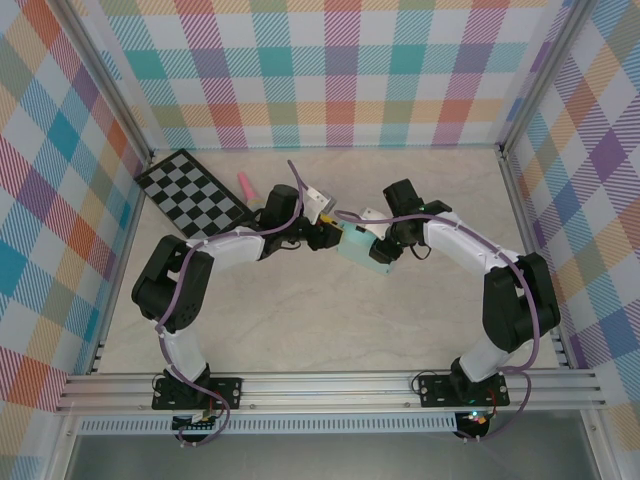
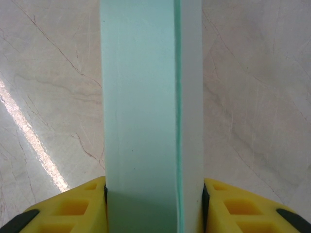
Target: Fold the paper box
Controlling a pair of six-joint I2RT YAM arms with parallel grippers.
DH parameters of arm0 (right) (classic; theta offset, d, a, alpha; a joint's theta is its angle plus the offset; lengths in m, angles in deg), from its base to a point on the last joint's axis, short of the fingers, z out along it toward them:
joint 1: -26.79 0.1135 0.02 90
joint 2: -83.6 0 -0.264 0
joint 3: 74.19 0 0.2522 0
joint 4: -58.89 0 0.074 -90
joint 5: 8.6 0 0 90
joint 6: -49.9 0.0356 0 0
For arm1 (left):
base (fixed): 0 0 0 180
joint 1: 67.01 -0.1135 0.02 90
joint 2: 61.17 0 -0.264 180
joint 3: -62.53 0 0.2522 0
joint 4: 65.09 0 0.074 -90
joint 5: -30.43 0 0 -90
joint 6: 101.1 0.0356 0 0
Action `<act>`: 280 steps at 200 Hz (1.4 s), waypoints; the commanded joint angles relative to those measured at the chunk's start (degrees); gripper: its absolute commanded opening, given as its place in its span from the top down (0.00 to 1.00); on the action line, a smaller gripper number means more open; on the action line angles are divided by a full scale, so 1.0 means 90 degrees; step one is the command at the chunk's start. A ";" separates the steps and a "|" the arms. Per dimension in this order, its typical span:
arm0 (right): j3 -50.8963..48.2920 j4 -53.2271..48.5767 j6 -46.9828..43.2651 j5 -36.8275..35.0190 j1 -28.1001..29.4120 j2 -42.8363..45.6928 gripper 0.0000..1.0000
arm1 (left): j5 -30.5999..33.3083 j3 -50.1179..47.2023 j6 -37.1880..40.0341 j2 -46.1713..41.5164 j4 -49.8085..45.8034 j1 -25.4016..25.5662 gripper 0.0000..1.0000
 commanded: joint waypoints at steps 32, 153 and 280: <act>-0.0023 -0.0485 -0.0065 -0.0038 0.0073 -0.0185 0.64 | -0.0478 0.0385 -0.0182 0.0003 0.0173 0.0030 0.83; 0.0046 -0.0524 -0.0065 -0.0126 0.0116 -0.0263 0.66 | -0.0385 0.0813 -0.0283 0.0148 -0.0387 0.0152 0.87; 0.0085 -0.0455 -0.0019 -0.0170 0.0136 -0.0399 0.67 | -0.0573 0.0950 -0.0960 0.0277 -0.0183 0.0178 0.82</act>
